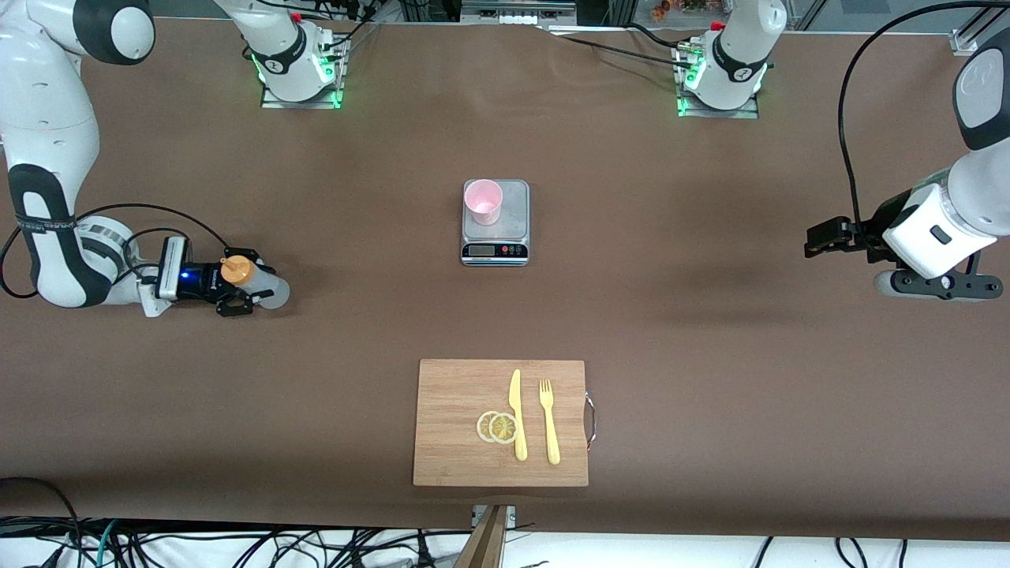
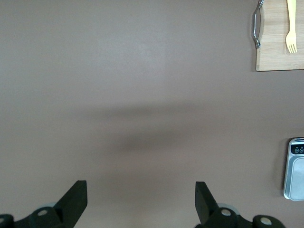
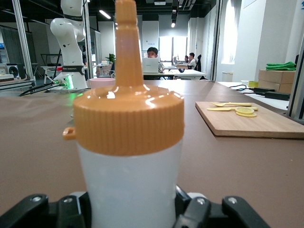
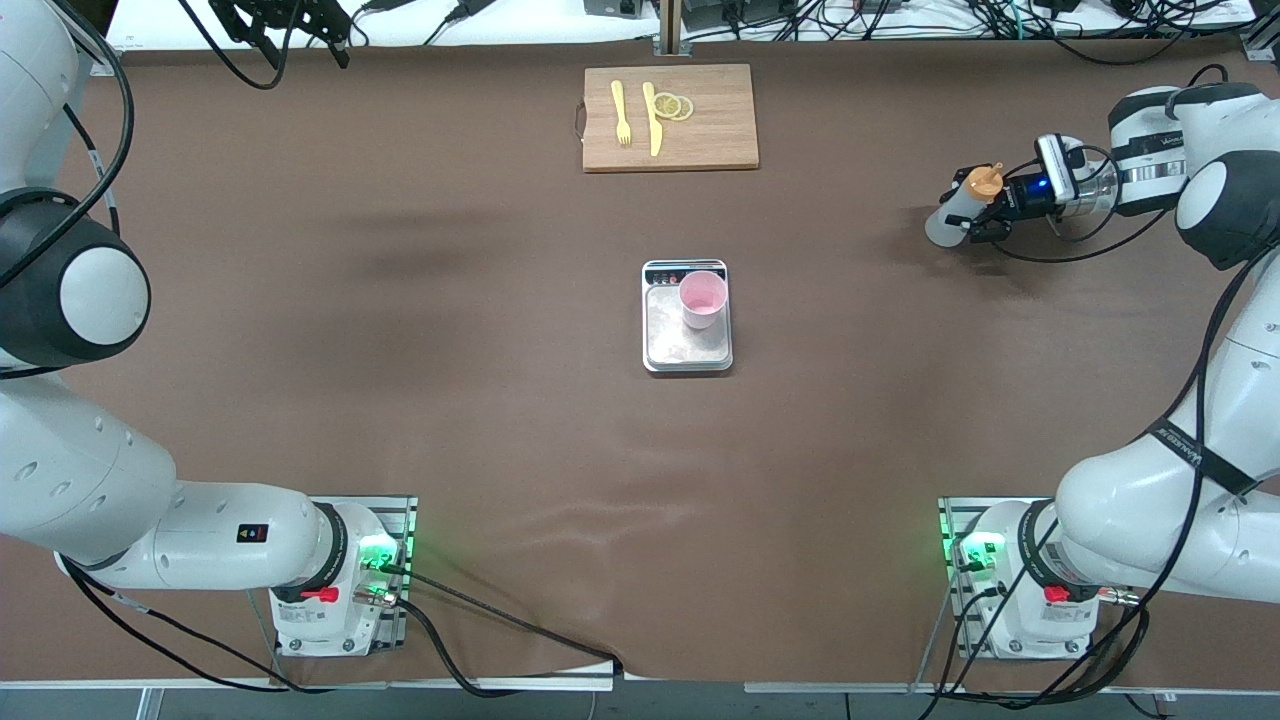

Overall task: Add sauce to pink cup with both arms
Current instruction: 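Grasp the white sauce bottle with the right gripper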

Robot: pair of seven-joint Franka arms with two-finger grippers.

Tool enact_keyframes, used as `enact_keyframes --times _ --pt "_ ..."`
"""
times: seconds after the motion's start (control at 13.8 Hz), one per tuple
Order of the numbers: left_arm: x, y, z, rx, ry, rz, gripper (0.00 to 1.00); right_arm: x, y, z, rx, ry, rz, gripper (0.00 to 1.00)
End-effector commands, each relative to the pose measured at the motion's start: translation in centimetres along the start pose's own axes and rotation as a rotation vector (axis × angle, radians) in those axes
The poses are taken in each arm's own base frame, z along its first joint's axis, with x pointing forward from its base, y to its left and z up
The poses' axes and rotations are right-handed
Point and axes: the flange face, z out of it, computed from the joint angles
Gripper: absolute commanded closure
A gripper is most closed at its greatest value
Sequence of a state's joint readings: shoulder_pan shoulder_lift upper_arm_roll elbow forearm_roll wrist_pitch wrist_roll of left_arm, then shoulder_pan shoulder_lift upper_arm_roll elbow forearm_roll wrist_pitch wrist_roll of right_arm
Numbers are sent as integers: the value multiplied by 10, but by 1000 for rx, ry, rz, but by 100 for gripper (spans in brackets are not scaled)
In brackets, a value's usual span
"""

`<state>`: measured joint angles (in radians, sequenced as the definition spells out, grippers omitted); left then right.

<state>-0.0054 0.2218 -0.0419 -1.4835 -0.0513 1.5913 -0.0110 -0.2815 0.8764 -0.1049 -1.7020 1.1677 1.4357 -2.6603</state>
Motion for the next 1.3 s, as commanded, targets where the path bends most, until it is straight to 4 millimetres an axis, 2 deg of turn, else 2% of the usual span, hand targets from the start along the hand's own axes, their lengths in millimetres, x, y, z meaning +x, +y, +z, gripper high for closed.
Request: enact_keyframes --times 0.0,0.14,0.29,0.36,0.51,0.72,0.87,0.94,1.09,1.23 --pt "2 2 -6 -14 1 20 0 -2 1 -2 -10 26 8 76" --pt "2 2 -6 -16 0 20 0 1 3 -1 -6 25 42 86" --pt "2 2 -7 -16 2 20 0 7 7 4 5 24 98 91" --pt "2 2 -6 -16 1 20 0 14 12 14 21 24 116 92" --pt "2 2 -6 -16 -1 20 0 45 28 35 63 5 153 95" --pt "2 3 -6 -19 1 20 0 105 52 80 134 -63 211 95" --pt "2 2 -6 -21 1 18 0 151 66 113 178 -191 200 95" --pt "2 2 -7 -21 2 18 0 173 70 119 189 -273 202 95" --pt "2 2 -6 -22 1 18 0 207 69 158 248 -398 220 95" --pt "2 0 -6 -22 -1 15 0 226 67 189 276 -513 219 96"
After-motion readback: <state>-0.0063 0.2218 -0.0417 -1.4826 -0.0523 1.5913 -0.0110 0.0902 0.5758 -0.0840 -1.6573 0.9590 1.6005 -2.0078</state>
